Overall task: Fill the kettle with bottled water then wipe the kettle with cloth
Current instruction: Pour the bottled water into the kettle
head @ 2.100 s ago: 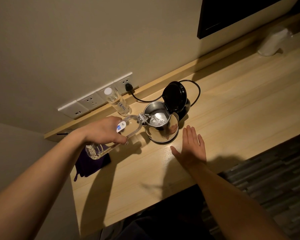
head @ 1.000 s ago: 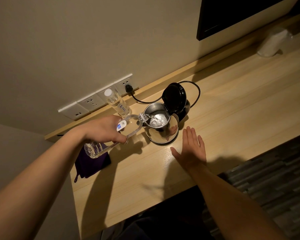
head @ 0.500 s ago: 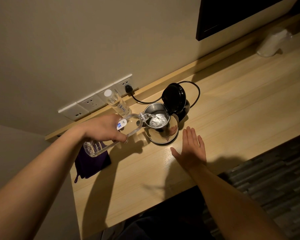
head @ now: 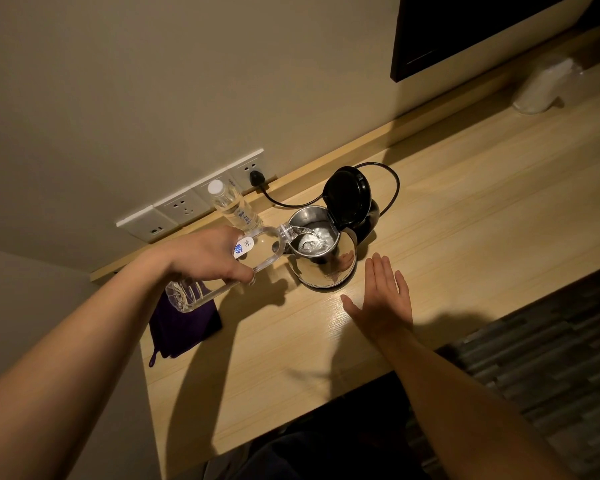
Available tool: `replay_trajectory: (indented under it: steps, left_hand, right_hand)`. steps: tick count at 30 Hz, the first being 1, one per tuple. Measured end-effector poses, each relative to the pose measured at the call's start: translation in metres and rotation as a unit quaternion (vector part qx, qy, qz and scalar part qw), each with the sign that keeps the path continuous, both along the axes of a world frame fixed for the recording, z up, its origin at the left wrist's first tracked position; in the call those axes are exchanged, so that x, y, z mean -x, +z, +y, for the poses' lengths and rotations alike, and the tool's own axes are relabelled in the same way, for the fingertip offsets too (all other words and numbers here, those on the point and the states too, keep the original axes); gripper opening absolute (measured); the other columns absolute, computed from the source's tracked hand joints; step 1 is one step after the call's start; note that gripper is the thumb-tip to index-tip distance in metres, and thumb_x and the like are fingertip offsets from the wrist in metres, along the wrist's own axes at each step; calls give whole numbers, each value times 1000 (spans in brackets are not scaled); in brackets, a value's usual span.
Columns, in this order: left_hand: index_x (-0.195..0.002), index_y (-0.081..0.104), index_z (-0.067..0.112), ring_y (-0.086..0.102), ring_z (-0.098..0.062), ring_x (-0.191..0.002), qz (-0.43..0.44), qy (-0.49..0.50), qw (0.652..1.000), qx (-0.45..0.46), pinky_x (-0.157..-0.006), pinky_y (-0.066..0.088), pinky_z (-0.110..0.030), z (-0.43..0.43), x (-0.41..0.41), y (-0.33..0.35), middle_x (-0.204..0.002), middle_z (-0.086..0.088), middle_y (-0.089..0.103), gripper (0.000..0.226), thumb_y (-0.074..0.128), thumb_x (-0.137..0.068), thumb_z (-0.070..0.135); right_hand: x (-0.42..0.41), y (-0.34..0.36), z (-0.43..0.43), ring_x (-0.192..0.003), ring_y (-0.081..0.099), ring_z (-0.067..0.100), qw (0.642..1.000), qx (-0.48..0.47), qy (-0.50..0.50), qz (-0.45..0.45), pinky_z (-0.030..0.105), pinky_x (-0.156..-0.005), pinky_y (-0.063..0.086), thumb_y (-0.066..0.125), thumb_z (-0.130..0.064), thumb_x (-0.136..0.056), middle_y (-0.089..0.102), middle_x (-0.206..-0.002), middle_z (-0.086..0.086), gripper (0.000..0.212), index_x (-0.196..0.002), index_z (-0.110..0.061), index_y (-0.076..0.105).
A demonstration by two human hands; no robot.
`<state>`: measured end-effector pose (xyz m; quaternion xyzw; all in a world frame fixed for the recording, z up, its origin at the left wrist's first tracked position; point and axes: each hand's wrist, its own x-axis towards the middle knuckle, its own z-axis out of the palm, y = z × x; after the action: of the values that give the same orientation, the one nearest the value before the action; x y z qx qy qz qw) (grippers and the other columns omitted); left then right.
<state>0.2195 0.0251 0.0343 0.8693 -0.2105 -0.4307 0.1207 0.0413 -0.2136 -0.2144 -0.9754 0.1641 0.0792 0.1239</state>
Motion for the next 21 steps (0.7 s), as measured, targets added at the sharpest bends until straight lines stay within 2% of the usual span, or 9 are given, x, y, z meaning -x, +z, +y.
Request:
replay_trajectory:
  steps: [4,8,11,14,21]
  left_hand:
    - [-92,66,12,56,-15,-60,-3,-2,1000,0,-60,48,-35,-1,-2,0,-73,-2,64,27,84,-80,26]
    - [-86,62,20,51,-1,-47,-9,-1,1000,14,-46,42,-19,-2,-1,-1,-63,6,60,25,86,-78,25]
    - [-86,63,18,50,1,-44,-6,5,1000,16,-43,41,-16,-2,-2,-1,-59,8,60,25,86,-79,23]
    - [-90,64,17,53,2,-44,5,5,1000,20,-44,42,-14,-3,-3,-1,-61,7,63,24,85,-80,21]
    - [-90,59,27,55,3,-47,-6,-6,1000,12,-44,41,-12,-5,-3,1,-70,5,63,29,86,-79,24]
  right_hand:
    - [0,1,0,-161,18,26,1000,-2,-1,1,48,-128,22,46,-72,-90,22,-174,12,100,-163,-7,26]
    - [1,2,0,-162,16,25,1000,-4,0,4,48,-129,22,46,-72,-90,20,-174,12,100,-163,-7,25]
    - [0,3,0,-162,16,25,1000,-3,-1,8,48,-129,21,46,-72,-90,20,-174,11,100,-164,-8,24]
    - [0,4,1,-162,16,25,1000,-1,-1,9,48,-129,22,46,-71,-90,21,-174,11,100,-163,-7,24]
    - [0,5,1,-162,15,25,1000,-2,0,9,48,-129,21,46,-71,-91,19,-174,12,100,-164,-7,24]
